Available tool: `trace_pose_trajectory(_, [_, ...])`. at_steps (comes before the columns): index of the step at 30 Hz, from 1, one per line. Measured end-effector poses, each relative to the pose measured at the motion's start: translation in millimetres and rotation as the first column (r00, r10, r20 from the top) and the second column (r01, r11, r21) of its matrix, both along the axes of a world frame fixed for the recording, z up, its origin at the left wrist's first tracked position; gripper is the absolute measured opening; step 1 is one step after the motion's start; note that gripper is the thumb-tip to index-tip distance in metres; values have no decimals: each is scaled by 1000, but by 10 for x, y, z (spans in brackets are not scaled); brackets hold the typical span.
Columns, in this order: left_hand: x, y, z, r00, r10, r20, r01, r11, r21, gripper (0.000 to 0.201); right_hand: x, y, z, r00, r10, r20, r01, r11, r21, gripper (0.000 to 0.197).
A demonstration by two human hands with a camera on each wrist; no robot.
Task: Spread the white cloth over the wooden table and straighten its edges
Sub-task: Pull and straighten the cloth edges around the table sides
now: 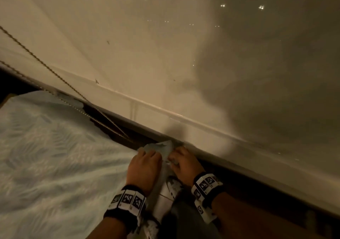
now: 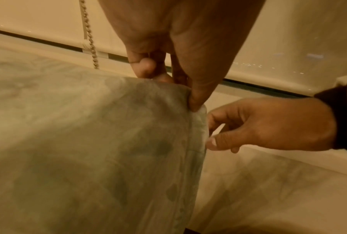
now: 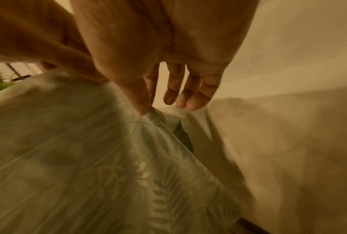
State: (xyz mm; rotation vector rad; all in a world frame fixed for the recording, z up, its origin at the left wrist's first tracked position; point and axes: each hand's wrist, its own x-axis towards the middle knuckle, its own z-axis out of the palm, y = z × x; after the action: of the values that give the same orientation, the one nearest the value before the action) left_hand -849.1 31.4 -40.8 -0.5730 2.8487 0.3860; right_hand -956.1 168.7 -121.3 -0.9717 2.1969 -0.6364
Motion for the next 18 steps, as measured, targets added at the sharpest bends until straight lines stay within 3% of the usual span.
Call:
trace_pose_trajectory(2, [23,-5,-68,1000,5,18,-5,1000,-15,28,-63,32,-143,982,-141,125,144,990,-9,23])
trace_pose_trajectory(5, [73,-6,-137,1000,0,-7,0,999,-34,25,-181,-96,-358,827,-430,362,437,897,66,28])
trace_pose_trajectory(7, [99,-13,-144,999,-14,-37,13,999,-31,22,-226,-251,-501,756,-496,428,484,863,146,49])
trace_pose_trajectory(9, [113,-30,-143,999,-20,-43,20,1000,-9,20,-225,-384,-587,747,-489,451,450,871,199,70])
trace_pose_trajectory(11, [138,-58,-133,999,-33,-38,33,999,2,21,-210,-474,-622,739,-474,480,398,881,257,75])
trace_pose_trajectory(15, [142,-105,-101,996,-75,-48,76,997,21,20,-132,-513,-715,820,-314,479,218,945,244,36])
trace_pose_trajectory(18, [125,-111,-81,996,-80,-41,81,996,35,21,-87,-428,-814,889,-227,398,130,958,256,29])
